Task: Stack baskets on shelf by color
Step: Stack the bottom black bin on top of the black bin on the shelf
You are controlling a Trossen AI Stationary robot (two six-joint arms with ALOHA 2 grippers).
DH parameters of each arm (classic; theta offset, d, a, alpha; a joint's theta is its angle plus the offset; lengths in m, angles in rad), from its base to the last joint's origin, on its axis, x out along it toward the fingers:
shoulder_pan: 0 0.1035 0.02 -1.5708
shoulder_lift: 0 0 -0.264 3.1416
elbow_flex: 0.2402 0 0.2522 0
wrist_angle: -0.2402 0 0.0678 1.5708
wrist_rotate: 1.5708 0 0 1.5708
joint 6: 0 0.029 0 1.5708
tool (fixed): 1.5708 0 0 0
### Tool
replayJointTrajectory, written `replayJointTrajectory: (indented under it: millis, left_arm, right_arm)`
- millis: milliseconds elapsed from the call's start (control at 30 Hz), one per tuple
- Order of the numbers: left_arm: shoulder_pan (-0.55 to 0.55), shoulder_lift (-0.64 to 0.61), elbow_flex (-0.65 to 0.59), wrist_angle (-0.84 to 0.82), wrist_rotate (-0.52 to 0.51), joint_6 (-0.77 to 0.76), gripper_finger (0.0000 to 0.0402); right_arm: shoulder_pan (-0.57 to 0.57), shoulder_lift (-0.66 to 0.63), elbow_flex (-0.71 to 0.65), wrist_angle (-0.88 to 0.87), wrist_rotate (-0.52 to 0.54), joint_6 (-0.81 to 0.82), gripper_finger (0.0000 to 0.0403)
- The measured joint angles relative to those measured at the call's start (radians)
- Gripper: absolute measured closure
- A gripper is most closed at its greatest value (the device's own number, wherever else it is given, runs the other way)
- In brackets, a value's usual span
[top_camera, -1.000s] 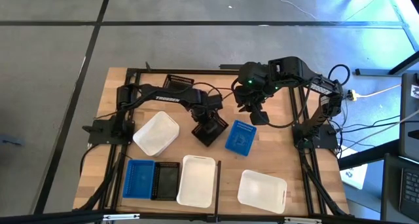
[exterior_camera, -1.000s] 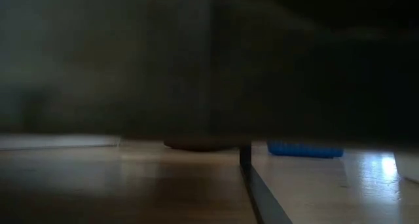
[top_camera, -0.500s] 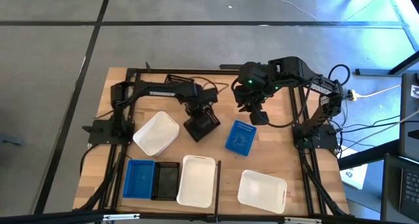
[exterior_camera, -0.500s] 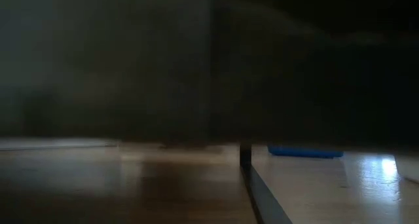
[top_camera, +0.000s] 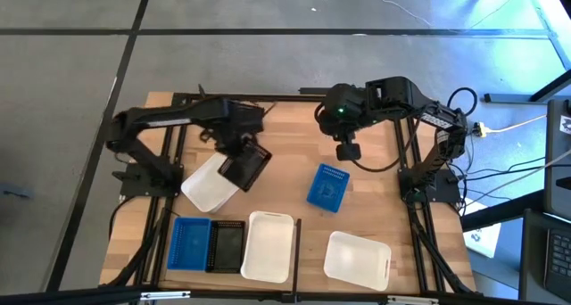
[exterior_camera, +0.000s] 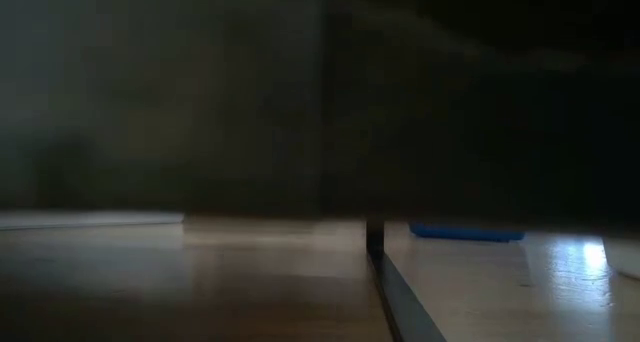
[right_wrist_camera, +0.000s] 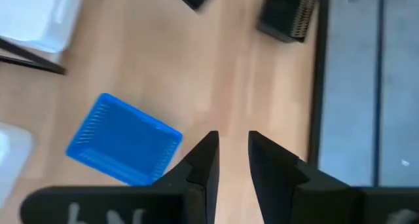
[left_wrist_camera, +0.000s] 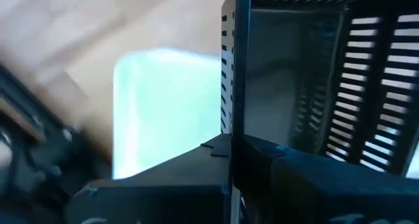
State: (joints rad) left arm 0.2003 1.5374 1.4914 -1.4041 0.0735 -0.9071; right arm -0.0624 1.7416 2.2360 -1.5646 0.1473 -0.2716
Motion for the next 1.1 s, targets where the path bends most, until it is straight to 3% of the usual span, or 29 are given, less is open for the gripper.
replayJointTrajectory:
  millis: [167,333,600,800,1100]
  left_arm:
    - [-0.125,-0.134,0.0,-0.007,0.022,-0.263,0.0401]
    - [-0.344,-0.213,0.0,-0.011,-0.024,-0.584,0.0401]
    - [-0.7,-0.215,0.0,0.028,-0.128,-0.996,0.0401]
    - [-0.834,-0.172,0.0,0.062,-0.193,-1.156,0.0401]
    - [-0.926,-0.063,0.0,0.077,-0.183,-1.262,0.0401]
  right_arm:
    - [0.0,0.0,0.0,0.0,0.028,0.0,0.0322]
    - [0.0,0.0,0.0,-0.002,0.018,0.001,0.0322]
    - [0.0,0.0,0.0,0.003,-0.176,0.049,0.0322]
    - [0.001,0.0,0.0,0.016,-0.368,0.027,0.0322]
    - [0.0,0.0,0.0,0.045,-0.385,0.032,0.0322]
